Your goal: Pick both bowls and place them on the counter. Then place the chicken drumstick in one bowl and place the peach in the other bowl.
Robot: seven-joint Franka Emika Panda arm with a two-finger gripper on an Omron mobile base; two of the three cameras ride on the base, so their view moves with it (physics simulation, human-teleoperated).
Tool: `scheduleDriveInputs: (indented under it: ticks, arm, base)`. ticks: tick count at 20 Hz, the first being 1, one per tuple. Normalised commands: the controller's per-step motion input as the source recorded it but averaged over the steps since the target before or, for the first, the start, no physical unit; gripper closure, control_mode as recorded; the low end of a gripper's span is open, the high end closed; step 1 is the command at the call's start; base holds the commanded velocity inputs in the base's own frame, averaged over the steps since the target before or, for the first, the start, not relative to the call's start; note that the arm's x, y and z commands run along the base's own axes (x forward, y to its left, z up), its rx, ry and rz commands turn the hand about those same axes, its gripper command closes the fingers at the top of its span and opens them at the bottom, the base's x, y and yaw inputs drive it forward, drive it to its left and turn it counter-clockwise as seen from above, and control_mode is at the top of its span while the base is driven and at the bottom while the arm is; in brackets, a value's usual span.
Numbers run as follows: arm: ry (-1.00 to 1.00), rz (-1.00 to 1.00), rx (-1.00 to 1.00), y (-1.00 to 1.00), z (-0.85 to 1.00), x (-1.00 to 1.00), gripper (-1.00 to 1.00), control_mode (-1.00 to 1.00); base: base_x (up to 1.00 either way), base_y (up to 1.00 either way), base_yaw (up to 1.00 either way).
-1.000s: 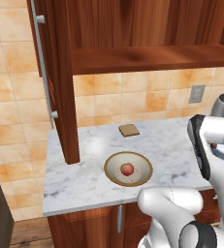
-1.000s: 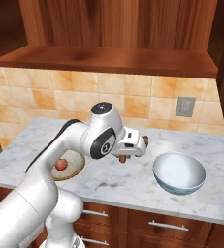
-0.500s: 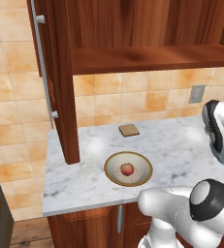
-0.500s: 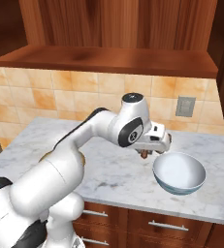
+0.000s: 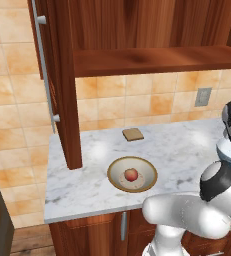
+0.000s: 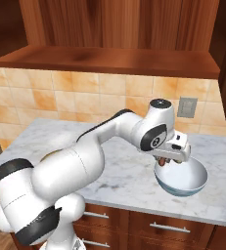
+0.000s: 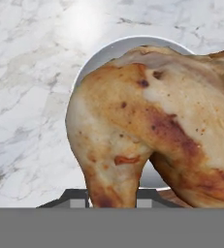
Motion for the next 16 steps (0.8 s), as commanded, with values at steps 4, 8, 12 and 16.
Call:
scheduleDriveInputs:
  ticks: [4, 8, 12, 16]
  arm:
    - [0.06, -0.05, 0.04, -0.40, -0.29, 0.01, 1.00, -1.00]
    - [0.08, -0.04, 0.00, -0.12, -0.32, 0.00, 1.00, -1.00]
    - [0.07, -0.01, 0.00, 0.00, -0.35, 0.05, 1.00, -1.00]
    - [0.05, 0.00, 0.00, 0.00, -0.30, 0.10, 1.00, -1.00]
  base:
    - [0.00, 0.00, 0.00]
    - [0.00, 0.00, 0.00]
    - [0.00, 0.00, 0.00]
    - [0.00, 0.00, 0.00]
